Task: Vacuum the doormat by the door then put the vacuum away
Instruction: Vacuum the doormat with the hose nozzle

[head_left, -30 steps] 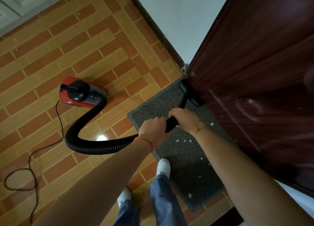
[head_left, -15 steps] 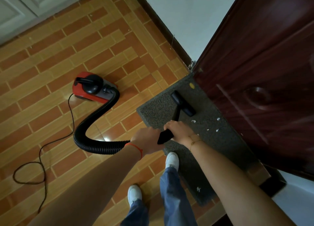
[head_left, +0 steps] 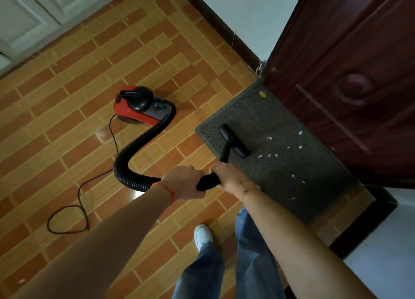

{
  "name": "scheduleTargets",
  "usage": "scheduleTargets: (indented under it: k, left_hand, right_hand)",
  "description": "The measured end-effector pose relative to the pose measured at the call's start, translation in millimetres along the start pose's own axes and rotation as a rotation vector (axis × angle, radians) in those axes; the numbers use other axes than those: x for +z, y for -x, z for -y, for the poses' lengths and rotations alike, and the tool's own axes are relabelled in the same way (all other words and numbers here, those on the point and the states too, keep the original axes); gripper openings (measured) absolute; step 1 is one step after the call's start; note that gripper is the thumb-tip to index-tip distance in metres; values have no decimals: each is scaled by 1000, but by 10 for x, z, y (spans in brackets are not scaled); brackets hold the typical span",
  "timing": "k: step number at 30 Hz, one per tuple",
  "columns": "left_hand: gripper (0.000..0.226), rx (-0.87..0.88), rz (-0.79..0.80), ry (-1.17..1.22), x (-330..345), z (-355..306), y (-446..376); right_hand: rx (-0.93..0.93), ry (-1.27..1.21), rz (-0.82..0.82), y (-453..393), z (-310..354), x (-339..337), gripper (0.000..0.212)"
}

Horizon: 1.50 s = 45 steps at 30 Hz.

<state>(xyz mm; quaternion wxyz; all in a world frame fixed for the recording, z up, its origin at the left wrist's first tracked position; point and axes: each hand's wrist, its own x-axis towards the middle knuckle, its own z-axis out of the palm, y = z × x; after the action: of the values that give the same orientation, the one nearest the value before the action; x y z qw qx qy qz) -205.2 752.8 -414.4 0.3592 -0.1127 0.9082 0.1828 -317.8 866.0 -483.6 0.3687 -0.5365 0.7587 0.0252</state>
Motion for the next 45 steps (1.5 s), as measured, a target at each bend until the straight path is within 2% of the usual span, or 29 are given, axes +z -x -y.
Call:
scheduleTargets:
  k: [6, 12, 21, 33, 45]
  left_hand:
    - [32, 17, 1, -69, 146, 61, 212]
    - [32, 30, -47, -67, 202, -164, 91]
    - [28, 21, -87, -26, -19, -723, -525]
    - [23, -50, -128, 32, -581, -1531, -1495]
    - [28, -36, -169, 64, -1061, -2068, -2224]
  right_hand:
    - [36, -8, -4, 130, 236, 160, 12]
    - [56, -61, -40, 203, -3, 255, 13]
    - [127, -70, -82, 293, -840, 92, 11]
    - [91, -57, -108, 398, -2096, -534, 15]
    - [85, -45, -71, 376, -3072, -983, 17]
